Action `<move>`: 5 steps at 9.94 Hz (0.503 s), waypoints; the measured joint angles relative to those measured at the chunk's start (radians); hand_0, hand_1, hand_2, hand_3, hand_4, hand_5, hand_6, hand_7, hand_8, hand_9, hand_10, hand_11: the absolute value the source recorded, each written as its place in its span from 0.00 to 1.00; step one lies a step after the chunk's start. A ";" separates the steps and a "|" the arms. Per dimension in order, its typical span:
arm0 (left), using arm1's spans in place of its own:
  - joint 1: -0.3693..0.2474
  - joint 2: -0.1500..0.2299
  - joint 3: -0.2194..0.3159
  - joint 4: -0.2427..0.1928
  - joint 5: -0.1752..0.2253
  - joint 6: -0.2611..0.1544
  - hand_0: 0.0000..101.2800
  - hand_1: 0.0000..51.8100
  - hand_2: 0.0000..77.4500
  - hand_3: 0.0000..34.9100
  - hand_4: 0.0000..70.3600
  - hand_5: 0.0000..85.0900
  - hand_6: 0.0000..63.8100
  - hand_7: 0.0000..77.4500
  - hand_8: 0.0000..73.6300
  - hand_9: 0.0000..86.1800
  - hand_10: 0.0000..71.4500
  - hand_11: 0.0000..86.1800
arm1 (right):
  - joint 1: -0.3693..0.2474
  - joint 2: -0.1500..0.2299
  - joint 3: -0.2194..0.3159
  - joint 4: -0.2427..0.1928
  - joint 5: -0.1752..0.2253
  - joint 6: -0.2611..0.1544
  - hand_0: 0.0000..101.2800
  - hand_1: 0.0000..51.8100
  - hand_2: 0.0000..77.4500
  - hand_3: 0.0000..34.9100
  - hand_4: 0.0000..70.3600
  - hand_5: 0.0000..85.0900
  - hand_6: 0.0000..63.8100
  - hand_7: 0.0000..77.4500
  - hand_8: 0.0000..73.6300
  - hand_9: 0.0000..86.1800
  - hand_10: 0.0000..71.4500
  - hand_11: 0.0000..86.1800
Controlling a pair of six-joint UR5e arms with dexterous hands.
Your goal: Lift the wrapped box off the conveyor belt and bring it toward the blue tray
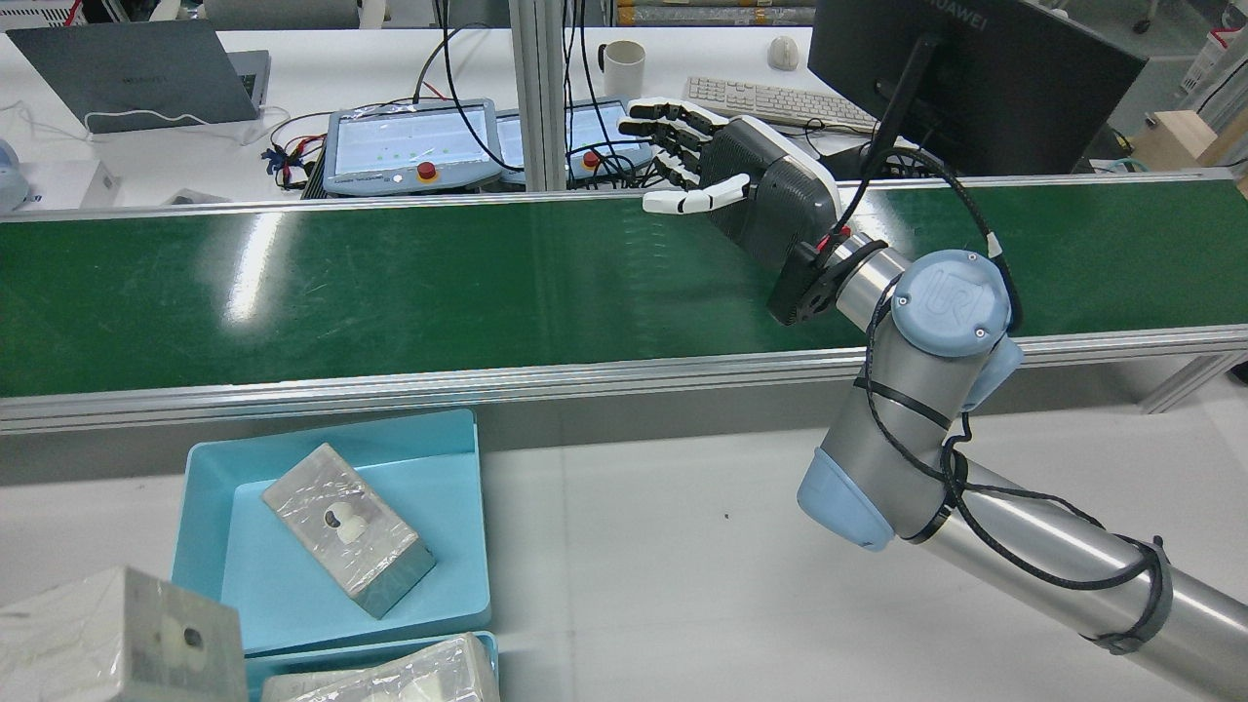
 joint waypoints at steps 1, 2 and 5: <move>0.000 0.000 0.000 0.000 0.000 0.000 0.00 0.00 0.01 0.00 0.00 0.01 0.00 0.01 0.01 0.00 0.01 0.00 | -0.003 -0.001 0.000 0.000 0.001 -0.001 0.50 0.38 0.28 0.32 0.22 0.32 0.11 0.32 0.00 0.06 0.00 0.02; 0.000 0.000 0.000 0.000 0.000 0.000 0.00 0.00 0.01 0.00 0.00 0.01 0.00 0.01 0.01 0.00 0.01 0.00 | -0.005 -0.002 0.000 0.000 0.002 -0.001 0.50 0.38 0.28 0.32 0.22 0.32 0.11 0.32 0.00 0.06 0.00 0.02; 0.000 0.000 0.000 0.000 0.000 0.000 0.00 0.00 0.01 0.00 0.00 0.01 0.00 0.01 0.01 0.00 0.01 0.00 | -0.007 -0.004 0.002 0.000 0.000 0.003 0.50 0.31 0.19 0.23 0.16 0.30 0.12 0.30 0.00 0.06 0.00 0.02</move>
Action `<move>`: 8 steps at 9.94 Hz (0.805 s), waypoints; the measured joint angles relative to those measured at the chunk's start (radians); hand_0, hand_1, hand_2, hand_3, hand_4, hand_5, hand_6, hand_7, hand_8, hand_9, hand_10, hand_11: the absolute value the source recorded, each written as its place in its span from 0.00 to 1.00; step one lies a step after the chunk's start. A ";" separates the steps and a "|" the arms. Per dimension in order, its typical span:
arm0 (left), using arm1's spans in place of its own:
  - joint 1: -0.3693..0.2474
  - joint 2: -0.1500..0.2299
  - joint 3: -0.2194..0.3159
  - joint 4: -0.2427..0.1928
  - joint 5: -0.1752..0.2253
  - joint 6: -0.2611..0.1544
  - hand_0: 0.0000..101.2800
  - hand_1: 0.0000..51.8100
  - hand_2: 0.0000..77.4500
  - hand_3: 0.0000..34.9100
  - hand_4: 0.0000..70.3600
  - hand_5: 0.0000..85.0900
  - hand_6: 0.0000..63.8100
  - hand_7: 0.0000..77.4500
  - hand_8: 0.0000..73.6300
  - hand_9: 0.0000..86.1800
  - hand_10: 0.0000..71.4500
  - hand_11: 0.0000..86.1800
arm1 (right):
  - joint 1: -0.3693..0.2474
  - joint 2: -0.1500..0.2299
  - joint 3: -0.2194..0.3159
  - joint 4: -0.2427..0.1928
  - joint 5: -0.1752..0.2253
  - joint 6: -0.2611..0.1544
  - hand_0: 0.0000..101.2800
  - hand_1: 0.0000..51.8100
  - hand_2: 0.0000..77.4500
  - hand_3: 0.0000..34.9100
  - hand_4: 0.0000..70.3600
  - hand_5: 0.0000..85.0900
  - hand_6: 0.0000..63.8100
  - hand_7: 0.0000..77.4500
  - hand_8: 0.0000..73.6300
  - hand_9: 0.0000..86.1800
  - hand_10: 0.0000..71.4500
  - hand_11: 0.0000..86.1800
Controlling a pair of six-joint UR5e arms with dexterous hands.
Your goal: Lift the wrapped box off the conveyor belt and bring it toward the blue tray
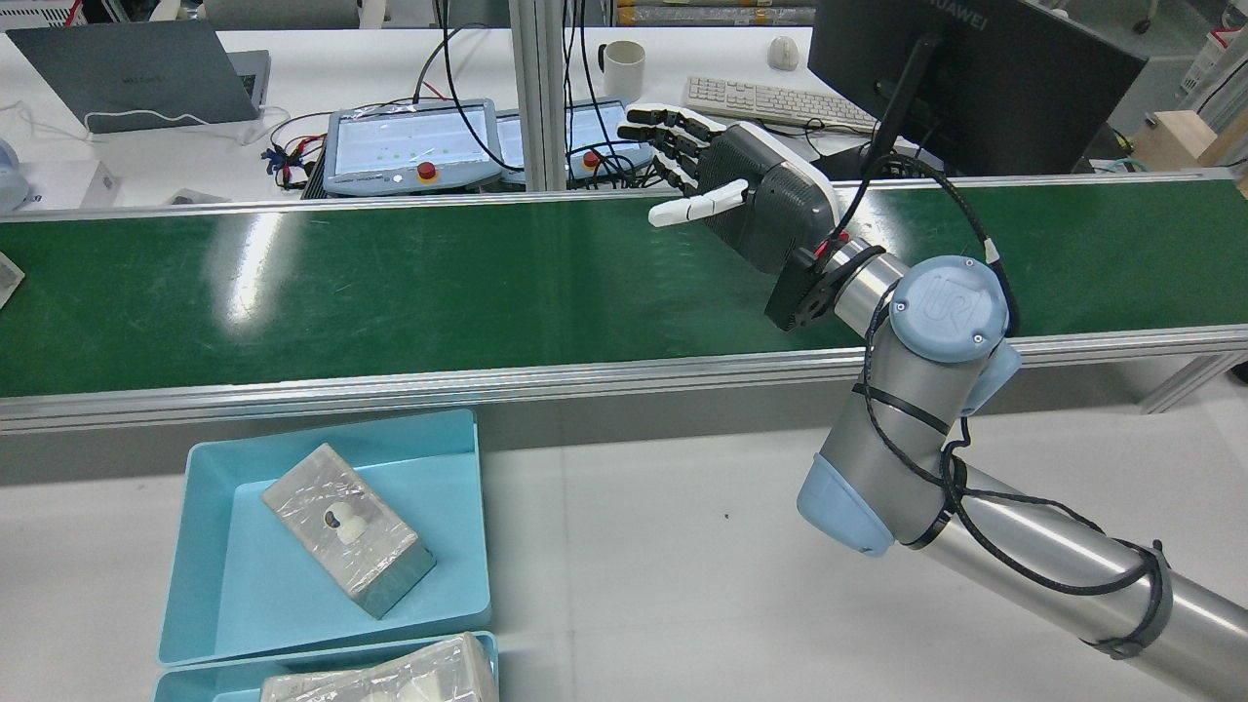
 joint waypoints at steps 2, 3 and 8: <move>0.000 0.000 0.000 0.000 0.000 0.000 0.00 0.00 0.01 0.00 0.00 0.01 0.00 0.01 0.01 0.00 0.00 0.01 | 0.000 0.000 0.001 0.000 -0.002 0.002 0.49 0.31 0.09 0.26 0.17 0.29 0.09 0.30 0.00 0.06 0.00 0.02; 0.000 0.000 0.000 0.000 0.000 0.000 0.00 0.00 0.01 0.00 0.00 0.01 0.01 0.01 0.01 0.00 0.01 0.00 | 0.001 0.000 0.001 0.000 -0.003 0.002 0.49 0.31 0.09 0.26 0.17 0.29 0.09 0.30 0.00 0.06 0.00 0.02; 0.000 0.000 0.000 0.000 0.000 0.000 0.00 0.00 0.01 0.00 0.00 0.01 0.00 0.01 0.01 0.00 0.01 0.00 | 0.003 -0.002 0.000 0.000 -0.002 0.006 0.48 0.28 0.13 0.34 0.13 0.27 0.06 0.24 0.00 0.03 0.00 0.02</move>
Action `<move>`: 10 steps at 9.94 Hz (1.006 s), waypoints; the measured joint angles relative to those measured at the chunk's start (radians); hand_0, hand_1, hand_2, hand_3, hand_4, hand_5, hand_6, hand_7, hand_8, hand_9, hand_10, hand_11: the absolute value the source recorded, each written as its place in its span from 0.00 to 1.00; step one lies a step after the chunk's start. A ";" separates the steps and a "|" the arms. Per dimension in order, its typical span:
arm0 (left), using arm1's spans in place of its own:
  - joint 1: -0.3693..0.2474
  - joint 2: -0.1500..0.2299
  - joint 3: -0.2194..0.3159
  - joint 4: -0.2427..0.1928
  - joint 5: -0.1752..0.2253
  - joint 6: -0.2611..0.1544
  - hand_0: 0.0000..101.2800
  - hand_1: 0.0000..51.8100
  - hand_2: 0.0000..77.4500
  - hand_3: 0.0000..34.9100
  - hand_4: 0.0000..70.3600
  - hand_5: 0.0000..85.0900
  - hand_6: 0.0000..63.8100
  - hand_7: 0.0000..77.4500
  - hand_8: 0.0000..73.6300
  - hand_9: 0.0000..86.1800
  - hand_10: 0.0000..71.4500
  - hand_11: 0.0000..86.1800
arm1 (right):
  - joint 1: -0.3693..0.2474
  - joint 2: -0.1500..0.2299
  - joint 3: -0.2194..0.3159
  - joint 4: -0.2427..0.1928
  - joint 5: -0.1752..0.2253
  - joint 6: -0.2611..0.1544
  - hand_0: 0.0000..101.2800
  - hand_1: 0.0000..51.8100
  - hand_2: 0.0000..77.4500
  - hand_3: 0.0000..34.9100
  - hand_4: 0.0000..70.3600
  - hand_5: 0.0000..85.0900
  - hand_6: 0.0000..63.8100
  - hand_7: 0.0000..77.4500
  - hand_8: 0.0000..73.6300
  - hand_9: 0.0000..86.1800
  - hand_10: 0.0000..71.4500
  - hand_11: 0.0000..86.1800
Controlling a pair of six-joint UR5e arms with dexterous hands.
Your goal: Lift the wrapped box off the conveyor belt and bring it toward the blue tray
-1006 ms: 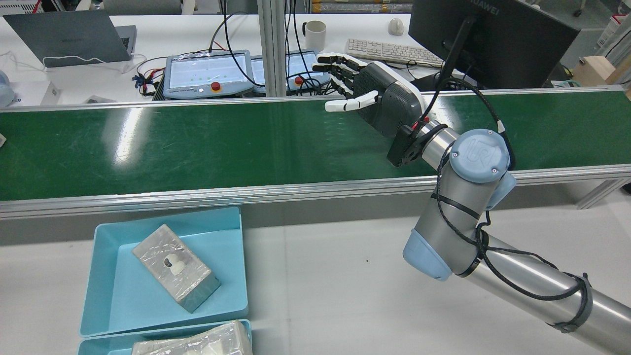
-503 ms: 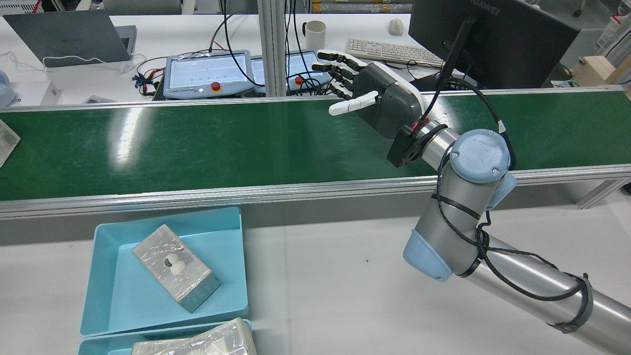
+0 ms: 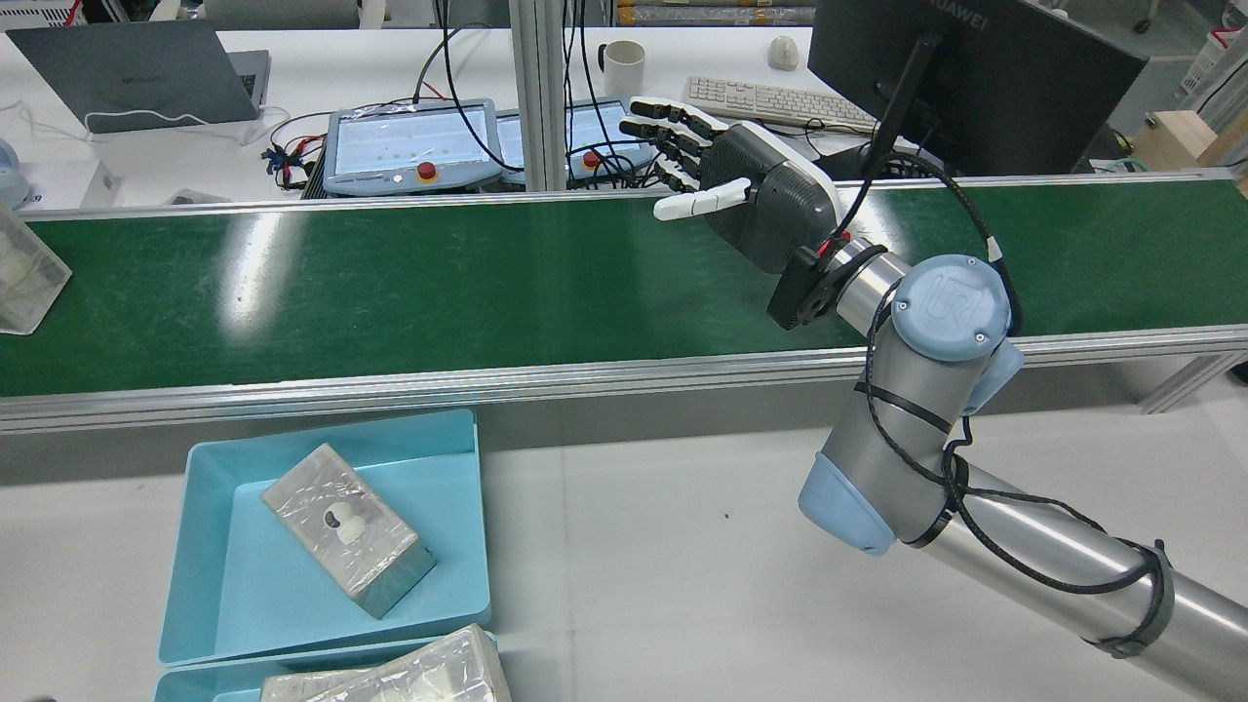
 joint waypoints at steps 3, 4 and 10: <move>0.000 0.000 0.000 0.000 0.000 0.000 0.00 0.00 0.01 0.00 0.00 0.01 0.00 0.01 0.01 0.00 0.01 0.01 | -0.001 0.000 -0.001 0.001 0.001 0.003 0.48 0.28 0.16 0.34 0.15 0.28 0.06 0.26 0.00 0.04 0.00 0.02; 0.000 0.000 0.000 0.000 0.000 0.000 0.00 0.00 0.01 0.00 0.00 0.01 0.00 0.01 0.01 0.00 0.00 0.00 | -0.001 0.000 -0.001 0.001 0.002 0.003 0.48 0.28 0.16 0.34 0.15 0.28 0.06 0.26 0.00 0.04 0.00 0.02; 0.000 0.000 0.000 0.000 0.000 0.000 0.00 0.00 0.01 0.00 0.00 0.01 0.00 0.01 0.01 0.00 0.01 0.00 | -0.001 0.000 -0.001 0.001 0.003 0.005 0.48 0.31 0.18 0.34 0.15 0.29 0.07 0.27 0.00 0.04 0.00 0.02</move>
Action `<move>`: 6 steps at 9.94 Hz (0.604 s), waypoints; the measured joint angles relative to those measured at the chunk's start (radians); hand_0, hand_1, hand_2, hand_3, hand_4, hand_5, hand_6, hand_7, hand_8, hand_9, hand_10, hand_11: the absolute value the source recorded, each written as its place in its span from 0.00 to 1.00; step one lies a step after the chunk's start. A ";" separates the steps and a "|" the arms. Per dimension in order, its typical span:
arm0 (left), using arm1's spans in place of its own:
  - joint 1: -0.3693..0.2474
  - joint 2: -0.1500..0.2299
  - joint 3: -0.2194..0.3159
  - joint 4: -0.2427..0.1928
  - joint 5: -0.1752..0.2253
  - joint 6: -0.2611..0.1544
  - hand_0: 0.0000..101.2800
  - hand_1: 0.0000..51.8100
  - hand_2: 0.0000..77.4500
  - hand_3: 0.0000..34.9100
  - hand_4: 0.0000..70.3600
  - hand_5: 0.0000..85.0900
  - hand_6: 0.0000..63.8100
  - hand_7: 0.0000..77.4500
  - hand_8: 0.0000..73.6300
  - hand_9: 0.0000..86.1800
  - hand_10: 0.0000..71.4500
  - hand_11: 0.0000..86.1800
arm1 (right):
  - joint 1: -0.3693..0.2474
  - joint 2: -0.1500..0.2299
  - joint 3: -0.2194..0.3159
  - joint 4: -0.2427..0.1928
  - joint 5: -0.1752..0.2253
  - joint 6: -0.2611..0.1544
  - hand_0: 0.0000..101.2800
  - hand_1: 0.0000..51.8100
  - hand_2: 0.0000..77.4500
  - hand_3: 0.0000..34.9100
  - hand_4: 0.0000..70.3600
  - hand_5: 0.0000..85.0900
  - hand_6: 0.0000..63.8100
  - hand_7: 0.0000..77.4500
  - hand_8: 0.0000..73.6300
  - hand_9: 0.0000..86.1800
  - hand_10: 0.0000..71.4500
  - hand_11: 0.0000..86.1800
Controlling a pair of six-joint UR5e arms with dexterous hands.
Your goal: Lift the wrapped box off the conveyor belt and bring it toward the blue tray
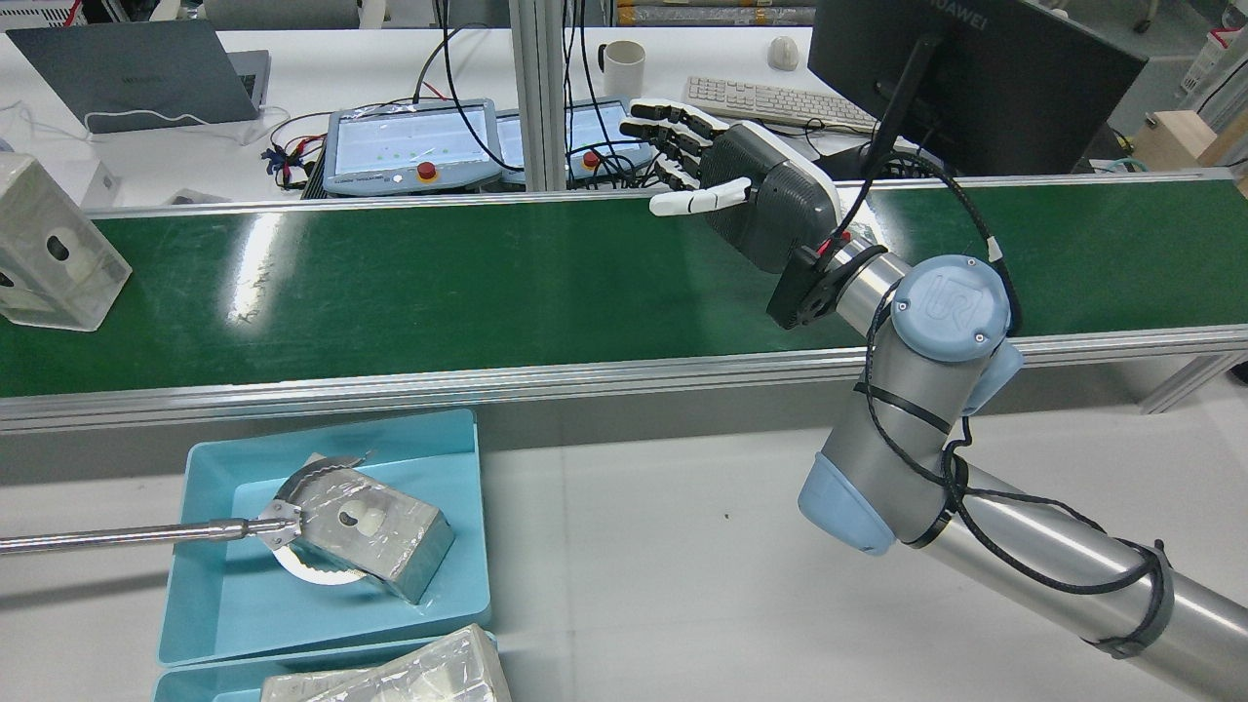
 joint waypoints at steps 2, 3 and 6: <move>0.000 0.000 0.000 0.000 0.000 0.000 0.00 0.00 0.01 0.00 0.00 0.01 0.00 0.01 0.01 0.00 0.01 0.00 | -0.002 0.000 0.001 0.000 0.001 0.000 0.48 0.31 0.20 0.33 0.15 0.29 0.07 0.27 0.00 0.04 0.00 0.02; 0.000 0.000 0.000 0.000 0.000 0.000 0.00 0.00 0.01 0.00 0.00 0.01 0.00 0.01 0.01 0.00 0.01 0.00 | -0.003 0.000 0.001 0.000 0.002 -0.001 0.48 0.31 0.20 0.33 0.15 0.29 0.07 0.27 0.00 0.04 0.00 0.02; 0.000 0.000 0.000 0.000 0.000 0.000 0.00 0.00 0.01 0.00 0.00 0.01 0.01 0.01 0.01 0.00 0.00 0.01 | -0.013 0.001 0.001 0.000 0.003 -0.003 0.47 0.29 0.20 0.37 0.15 0.30 0.08 0.27 0.00 0.04 0.00 0.02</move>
